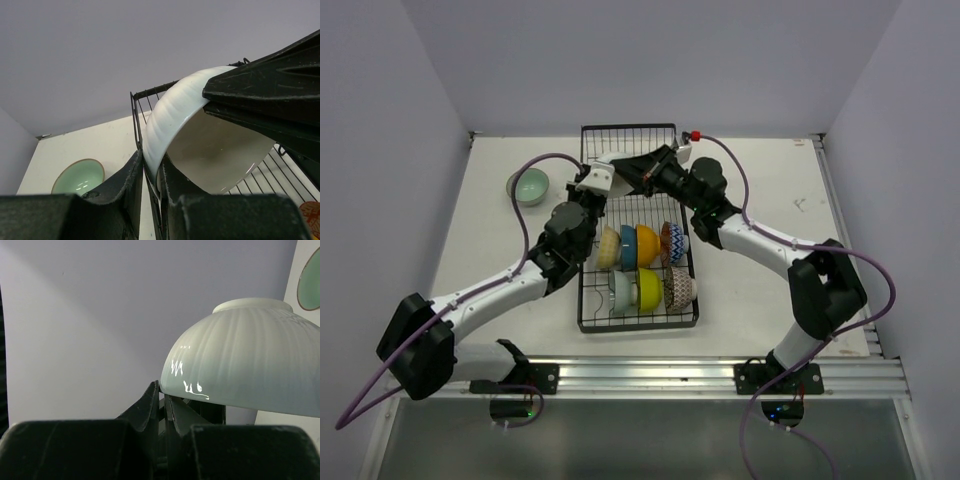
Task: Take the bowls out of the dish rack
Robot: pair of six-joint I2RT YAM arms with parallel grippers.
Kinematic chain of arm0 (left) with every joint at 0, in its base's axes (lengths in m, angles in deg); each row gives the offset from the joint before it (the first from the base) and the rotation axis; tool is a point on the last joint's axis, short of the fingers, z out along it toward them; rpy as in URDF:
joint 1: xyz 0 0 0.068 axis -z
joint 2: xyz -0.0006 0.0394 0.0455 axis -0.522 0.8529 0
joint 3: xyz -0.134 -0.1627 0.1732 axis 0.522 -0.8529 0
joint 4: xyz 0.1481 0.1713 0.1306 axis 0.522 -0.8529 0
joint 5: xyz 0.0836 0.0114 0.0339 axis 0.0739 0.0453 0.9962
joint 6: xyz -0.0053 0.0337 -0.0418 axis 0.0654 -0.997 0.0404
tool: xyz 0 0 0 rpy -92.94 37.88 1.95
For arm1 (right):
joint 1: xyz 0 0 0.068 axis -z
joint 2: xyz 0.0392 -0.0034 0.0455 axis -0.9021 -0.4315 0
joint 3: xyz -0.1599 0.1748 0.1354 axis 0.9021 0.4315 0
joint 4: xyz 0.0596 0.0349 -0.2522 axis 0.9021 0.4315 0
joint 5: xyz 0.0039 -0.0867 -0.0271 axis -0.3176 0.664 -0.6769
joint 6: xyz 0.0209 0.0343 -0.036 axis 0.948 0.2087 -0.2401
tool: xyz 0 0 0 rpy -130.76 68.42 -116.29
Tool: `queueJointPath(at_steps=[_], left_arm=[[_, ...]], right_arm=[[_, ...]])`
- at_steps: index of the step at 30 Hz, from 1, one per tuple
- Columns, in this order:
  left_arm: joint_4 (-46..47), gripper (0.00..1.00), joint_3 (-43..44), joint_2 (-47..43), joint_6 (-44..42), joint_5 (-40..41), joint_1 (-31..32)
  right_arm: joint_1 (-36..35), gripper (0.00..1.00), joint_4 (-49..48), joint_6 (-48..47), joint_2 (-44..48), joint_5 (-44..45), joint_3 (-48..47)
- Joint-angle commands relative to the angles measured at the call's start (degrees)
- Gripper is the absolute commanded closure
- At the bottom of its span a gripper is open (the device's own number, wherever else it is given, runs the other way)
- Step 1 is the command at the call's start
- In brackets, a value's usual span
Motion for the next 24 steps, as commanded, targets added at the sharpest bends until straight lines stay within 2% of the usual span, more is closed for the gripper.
queueJointPath(at_steps=[1,2,5,8,9,16,19,21,24], left_arm=[[3.99,1.0,4.01,0.48,0.1,-2.09,0.27],[3.55,1.0,4.27,0.66,0.1,-2.0,0.27],[3.02,1.0,4.18,1.62,0.18,-2.09,0.27],[2.84,1.0,3.66,2.24,0.18,-1.83,0.27],[2.58,1.0,3.48,2.41,0.27,-1.74,0.27],[2.49,1.0,3.3,3.73,0.1,1.07,0.27],[2.75,1.0,3.66,4.7,-0.26,1.51,0.27],[1.62,1.0,4.88,5.49,-0.34,3.7,0.27],[0.73,1.0,6.2,6.9,-0.96,5.64,0.19]], right_arm=[[-0.83,0.97,-4.3,0.53,1.46,-0.73,0.89],[-0.75,0.97,-4.65,0.79,0.85,-0.64,1.15],[-0.39,0.89,-5.53,1.67,-0.21,-0.55,1.68],[0.22,0.86,-6.67,2.72,-0.74,-0.73,2.56],[0.4,0.81,-7.03,3.16,-1.0,-0.9,2.91],[1.98,0.75,-8.43,4.31,-1.44,-1.6,4.76],[2.42,0.77,-9.49,5.09,-1.88,-2.39,4.93],[2.68,0.66,-9.4,5.36,-1.7,-2.75,5.11],[3.38,0.57,-9.49,5.1,-1.0,-3.01,5.9]])
